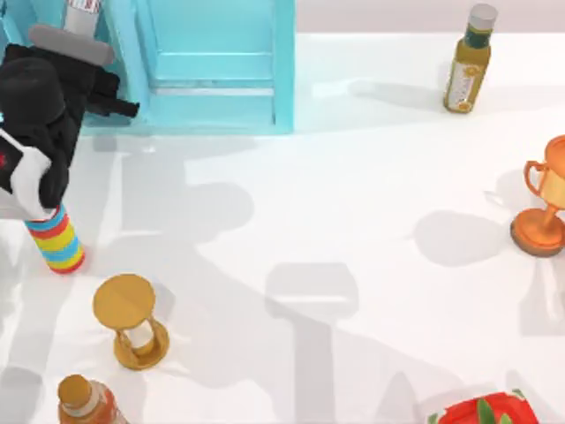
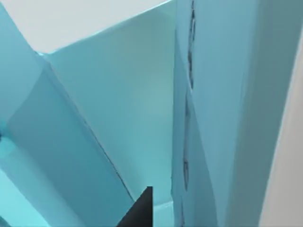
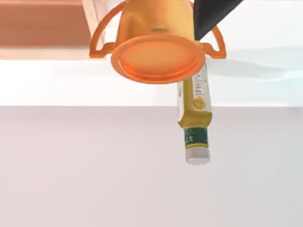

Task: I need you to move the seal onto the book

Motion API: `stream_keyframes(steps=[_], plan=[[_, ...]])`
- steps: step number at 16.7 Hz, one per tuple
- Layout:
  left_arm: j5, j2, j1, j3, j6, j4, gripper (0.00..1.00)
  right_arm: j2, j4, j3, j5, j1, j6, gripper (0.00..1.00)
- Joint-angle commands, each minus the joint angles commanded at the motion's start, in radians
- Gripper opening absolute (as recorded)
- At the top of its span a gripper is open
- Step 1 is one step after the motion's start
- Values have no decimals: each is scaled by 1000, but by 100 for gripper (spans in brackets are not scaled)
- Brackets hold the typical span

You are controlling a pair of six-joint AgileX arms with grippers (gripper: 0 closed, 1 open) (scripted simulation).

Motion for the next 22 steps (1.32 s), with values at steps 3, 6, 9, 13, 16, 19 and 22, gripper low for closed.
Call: stream_keyframes(steps=[3, 6, 9, 13, 16, 19, 22], plan=[[0, 0, 0, 0, 0, 0, 32, 0, 0, 0, 0, 0, 0, 100], [0, 0, 0, 0, 0, 0, 10, 0, 0, 0, 0, 0, 0, 100], [0, 0, 0, 0, 0, 0, 0, 0, 0, 0, 0, 0, 0, 100], [0, 0, 0, 0, 0, 0, 0, 0, 0, 0, 0, 0, 0, 100], [-1, 3, 5, -5, 4, -1, 0, 0, 0, 0, 0, 0, 0, 100], [0, -31, 3, -18, 2, -25, 0, 0, 0, 0, 0, 0, 0, 100], [-1, -149, -2, -70, -5, -105, 0, 0, 0, 0, 0, 0, 0, 100]])
